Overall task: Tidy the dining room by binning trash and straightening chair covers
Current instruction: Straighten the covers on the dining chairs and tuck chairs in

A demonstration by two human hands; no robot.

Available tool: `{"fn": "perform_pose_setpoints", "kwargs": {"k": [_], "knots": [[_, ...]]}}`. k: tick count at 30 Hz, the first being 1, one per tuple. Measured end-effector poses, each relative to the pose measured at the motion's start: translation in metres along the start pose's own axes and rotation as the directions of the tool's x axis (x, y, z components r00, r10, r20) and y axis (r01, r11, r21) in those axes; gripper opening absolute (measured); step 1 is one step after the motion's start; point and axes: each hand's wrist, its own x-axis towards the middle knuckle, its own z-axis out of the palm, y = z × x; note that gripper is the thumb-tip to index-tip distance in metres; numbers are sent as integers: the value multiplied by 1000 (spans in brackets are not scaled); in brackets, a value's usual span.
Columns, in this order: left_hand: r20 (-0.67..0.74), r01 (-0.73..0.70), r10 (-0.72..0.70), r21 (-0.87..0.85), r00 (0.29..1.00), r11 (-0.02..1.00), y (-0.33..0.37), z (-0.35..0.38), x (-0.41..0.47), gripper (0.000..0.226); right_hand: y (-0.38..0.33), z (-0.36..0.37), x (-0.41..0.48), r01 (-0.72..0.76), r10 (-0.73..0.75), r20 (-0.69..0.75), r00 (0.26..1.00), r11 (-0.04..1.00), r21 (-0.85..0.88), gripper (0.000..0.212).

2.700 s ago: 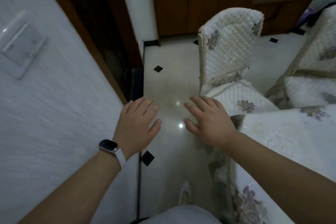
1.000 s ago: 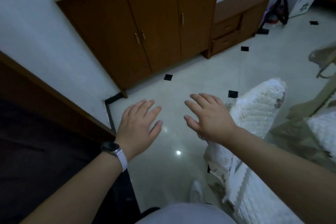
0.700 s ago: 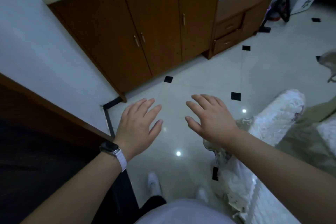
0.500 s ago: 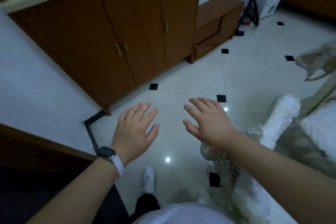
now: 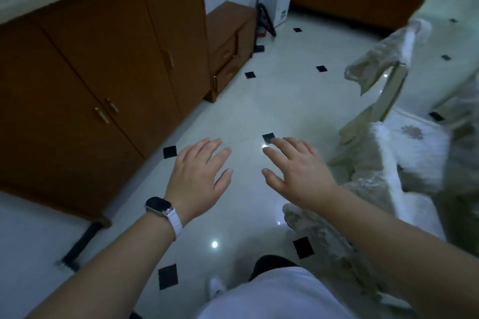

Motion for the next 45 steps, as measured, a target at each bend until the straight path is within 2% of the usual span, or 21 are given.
{"fn": "perform_pose_setpoints", "kwargs": {"k": [8, 16, 22, 28, 30, 34, 40, 43, 45], "knots": [[87, -188, 200, -128, 976, 974, -4, 41, 79, 43, 43, 14, 0, -236, 233, -58, 971, 970, -55, 45], [147, -367, 384, -128, 912, 921, 2, 83, 188, 40, 113, 53, 28, -447, 446, -55, 893, 895, -8, 46], [168, -525, 546, -153, 821, 837, 28, 103, 276, 41, 168, 57, 53, -586, 586, -74, 807, 810, 24, 46], [132, -640, 678, -240, 723, 730, 77, 126, 330, 42, 207, 29, 35, -703, 696, -114, 709, 710, -39, 47], [112, -683, 729, -276, 675, 676, 93, 135, 342, 40, 212, 22, 22, -748, 734, -154, 661, 661, -60, 45], [81, -780, 844, -345, 530, 523, 123, 160, 363, 37, 210, 16, -1, -837, 825, -146, 546, 536, -107, 45], [33, -833, 950, -473, 309, 287, 165, 191, 381, 39, 186, 10, -23, -937, 929, -177, 325, 292, -190, 44], [-14, -833, 985, -536, 173, 138, 179, 199, 389, 39, 169, 6, -22, -969, 956, -233, 176, 127, -211, 47], [-64, -824, 992, -564, 107, 53, 189, 205, 396, 39, 158, 2, -18, -974, 954, -281, 102, 39, -223, 46]]}}
